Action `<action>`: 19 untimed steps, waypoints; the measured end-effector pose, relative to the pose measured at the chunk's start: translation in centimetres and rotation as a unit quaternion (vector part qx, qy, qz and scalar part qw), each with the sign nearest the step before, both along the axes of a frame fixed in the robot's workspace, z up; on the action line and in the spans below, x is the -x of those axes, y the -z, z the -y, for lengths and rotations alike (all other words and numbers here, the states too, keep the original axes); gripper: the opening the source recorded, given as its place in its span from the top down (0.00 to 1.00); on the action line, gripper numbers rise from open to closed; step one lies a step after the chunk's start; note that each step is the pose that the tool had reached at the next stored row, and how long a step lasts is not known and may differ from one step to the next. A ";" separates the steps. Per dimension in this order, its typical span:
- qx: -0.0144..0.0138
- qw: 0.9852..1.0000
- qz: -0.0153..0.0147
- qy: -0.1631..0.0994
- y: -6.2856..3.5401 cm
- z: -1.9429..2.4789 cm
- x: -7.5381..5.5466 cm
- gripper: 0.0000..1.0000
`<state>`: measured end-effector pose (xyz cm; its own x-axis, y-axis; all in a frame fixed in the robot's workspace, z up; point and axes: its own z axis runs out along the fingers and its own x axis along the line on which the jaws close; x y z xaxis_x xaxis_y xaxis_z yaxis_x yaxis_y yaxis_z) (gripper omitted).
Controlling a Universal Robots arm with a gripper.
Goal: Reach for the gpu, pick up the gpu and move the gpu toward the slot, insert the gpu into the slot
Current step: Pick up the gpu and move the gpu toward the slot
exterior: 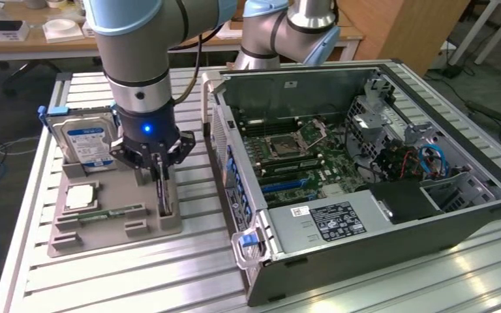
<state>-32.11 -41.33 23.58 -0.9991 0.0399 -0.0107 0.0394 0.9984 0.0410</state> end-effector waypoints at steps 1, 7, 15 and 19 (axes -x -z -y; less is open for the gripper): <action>0.000 1.000 0.000 0.000 -0.01 0.00 0.0 0.74; 0.000 1.000 0.000 0.000 -1.37 0.00 0.0 0.74; 0.000 1.000 0.000 0.000 -3.77 0.00 0.0 0.74; 0.000 1.000 0.000 0.000 -5.17 0.00 0.0 0.74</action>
<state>-32.11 -41.33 28.75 -0.9991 0.0399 -0.0107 0.0394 0.9984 0.0410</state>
